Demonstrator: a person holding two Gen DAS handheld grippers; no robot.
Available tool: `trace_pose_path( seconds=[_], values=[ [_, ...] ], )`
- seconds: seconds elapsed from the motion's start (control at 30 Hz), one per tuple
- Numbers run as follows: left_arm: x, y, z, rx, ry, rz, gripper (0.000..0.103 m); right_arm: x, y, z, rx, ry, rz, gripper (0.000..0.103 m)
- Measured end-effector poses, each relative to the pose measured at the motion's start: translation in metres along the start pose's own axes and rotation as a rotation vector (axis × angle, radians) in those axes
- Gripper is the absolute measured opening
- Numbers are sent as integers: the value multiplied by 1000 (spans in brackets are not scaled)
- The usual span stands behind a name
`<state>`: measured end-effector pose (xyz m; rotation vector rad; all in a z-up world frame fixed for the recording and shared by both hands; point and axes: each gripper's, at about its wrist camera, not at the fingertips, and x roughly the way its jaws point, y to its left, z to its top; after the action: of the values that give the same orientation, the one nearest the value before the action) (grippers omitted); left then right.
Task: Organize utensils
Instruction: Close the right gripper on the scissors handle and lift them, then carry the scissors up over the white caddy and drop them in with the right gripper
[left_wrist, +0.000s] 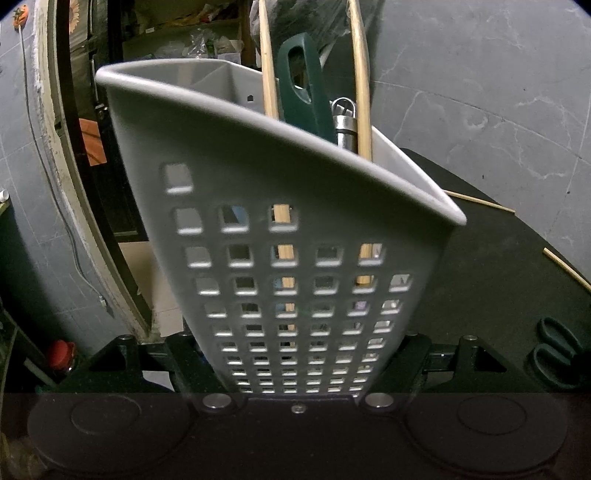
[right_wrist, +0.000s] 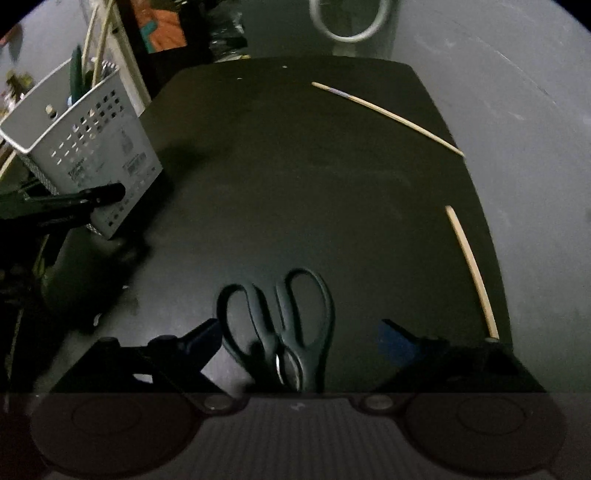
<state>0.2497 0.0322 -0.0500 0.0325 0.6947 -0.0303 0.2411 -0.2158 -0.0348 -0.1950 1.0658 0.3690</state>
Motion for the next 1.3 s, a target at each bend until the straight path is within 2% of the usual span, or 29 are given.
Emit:
trace_pose_path(
  seconds=[0.1, 0.27, 0.37, 0.43, 0.5, 0.6, 0.7, 0.77, 0.8, 0.83, 1.03, 1.3],
  values=[
    [0, 1, -1, -7, -1, 2, 76, 7, 8, 4, -54, 7, 9, 90],
    [-1, 3, -2, -12, -3, 1, 76, 22, 19, 7, -99, 36, 17, 75],
    [-2, 3, -2, -13, -3, 0, 76, 26, 21, 9, -114, 49, 24, 60],
    [-1, 3, -2, -12, -2, -1, 76, 30, 22, 10, -124, 58, 16, 44],
    [-2, 3, -2, -13, -2, -1, 76, 31, 21, 11, -118, 62, 34, 38],
    [-1, 3, -2, -13, -3, 0, 76, 32, 19, 12, -114, 64, 43, 39],
    [-1, 3, -2, -13, -2, -1, 76, 35, 21, 14, -112, 61, 46, 46],
    [-2, 3, -2, -12, -2, 0, 76, 36, 22, 14, -111, 49, 45, 44],
    [-1, 3, -2, -13, -2, 0, 76, 36, 22, 14, -111, 39, 48, 35],
    [-1, 3, -2, -12, -2, -1, 76, 36, 21, 14, -109, 34, 48, 33],
    [-1, 3, -2, -12, -3, -1, 76, 35, 18, 14, -89, 20, 58, 32],
    [-1, 3, -1, -10, -2, -1, 76, 12, 2, 15, 9, -128, 125, 33]
  ],
)
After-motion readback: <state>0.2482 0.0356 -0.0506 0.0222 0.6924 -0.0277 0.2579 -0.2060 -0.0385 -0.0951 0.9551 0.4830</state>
